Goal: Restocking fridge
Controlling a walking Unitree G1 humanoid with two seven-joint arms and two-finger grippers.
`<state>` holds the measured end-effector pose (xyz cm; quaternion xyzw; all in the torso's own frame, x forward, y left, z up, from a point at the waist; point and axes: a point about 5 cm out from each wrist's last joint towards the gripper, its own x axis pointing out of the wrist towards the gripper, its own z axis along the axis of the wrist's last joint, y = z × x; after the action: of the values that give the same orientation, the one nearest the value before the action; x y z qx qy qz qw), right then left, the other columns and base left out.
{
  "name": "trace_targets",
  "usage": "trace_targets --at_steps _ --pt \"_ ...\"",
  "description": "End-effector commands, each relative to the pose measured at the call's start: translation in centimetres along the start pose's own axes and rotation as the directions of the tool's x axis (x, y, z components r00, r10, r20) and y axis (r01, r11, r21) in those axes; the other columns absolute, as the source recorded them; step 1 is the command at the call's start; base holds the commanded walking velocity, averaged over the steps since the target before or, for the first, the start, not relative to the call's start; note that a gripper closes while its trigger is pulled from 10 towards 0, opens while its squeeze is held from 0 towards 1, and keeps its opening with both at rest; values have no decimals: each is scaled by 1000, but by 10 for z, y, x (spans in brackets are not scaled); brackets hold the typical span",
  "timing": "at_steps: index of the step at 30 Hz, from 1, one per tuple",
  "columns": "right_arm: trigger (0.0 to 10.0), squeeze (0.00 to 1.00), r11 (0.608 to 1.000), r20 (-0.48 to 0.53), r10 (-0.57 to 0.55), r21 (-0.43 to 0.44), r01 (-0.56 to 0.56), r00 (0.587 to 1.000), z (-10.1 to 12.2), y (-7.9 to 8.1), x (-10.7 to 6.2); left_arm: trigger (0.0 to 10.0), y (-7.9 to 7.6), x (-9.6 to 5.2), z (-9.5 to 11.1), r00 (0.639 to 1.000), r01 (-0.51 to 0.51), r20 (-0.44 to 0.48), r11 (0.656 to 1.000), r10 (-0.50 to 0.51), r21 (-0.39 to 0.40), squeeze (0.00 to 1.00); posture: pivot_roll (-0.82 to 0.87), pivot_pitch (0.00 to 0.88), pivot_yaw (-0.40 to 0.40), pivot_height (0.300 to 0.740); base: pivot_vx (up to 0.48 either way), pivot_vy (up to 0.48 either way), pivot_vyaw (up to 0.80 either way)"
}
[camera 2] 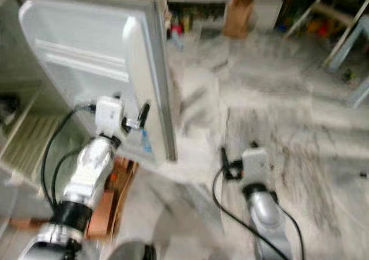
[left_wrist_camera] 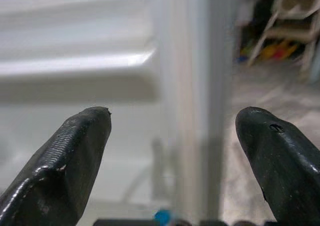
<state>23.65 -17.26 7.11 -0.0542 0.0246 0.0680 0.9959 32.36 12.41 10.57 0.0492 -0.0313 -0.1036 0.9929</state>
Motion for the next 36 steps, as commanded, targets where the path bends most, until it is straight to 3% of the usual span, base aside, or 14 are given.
trace_targets --at_steps 1,14,18,22,24,26,29,30,36 --pt "10000 0 999 -13 -34 -16 34 999 1 -9 -4 10000 -11 6 3 1000 16 7 1000 -16 4 0 17 87 28 740 480 0 0" --pt "10000 0 1000 -11 -25 -14 25 1000 8 -6 -1 10000 -13 24 6 1000 16 -17 1000 -16 16 0 16 88 26 740 480 0 0" --pt "10000 0 1000 -20 -27 -15 27 999 9 -5 -1 10000 -13 23 2 999 18 -29 1000 -17 24 0 15 87 27 740 480 0 0" --pt "10000 0 1000 -26 -25 -14 25 999 9 -5 -2 10000 -10 14 -9 998 8 -57 1000 -6 29 0 16 86 28 740 460 0 0" --pt "10000 0 1000 -28 -26 -14 25 999 9 -5 -2 10000 -11 2 -17 998 14 -66 1000 -13 19 0 20 87 27 740 0 0 0" --pt "10000 0 1000 -30 -24 -12 24 999 8 -5 -1 10000 -11 -20 -26 997 16 -79 999 -13 34 0 27 87 22 740 0 0 0" --pt "10000 0 1000 -31 -20 -11 20 999 8 -6 0 10000 -7 -31 -29 997 4 -83 1000 -1 31 0 35 87 17 740 0 0 0" --pt "10000 0 1000 -32 -16 -13 16 999 8 -6 2 10000 -7 -42 -36 991 57 -119 998 -58 -13 0 52 89 14 740 0 0 0" --pt "10000 0 1000 -29 -27 -5 27 999 11 -6 12 10000 1 -47 -36 994 27 -103 998 -21 55 0 71 100 12 740 0 -41 -267"
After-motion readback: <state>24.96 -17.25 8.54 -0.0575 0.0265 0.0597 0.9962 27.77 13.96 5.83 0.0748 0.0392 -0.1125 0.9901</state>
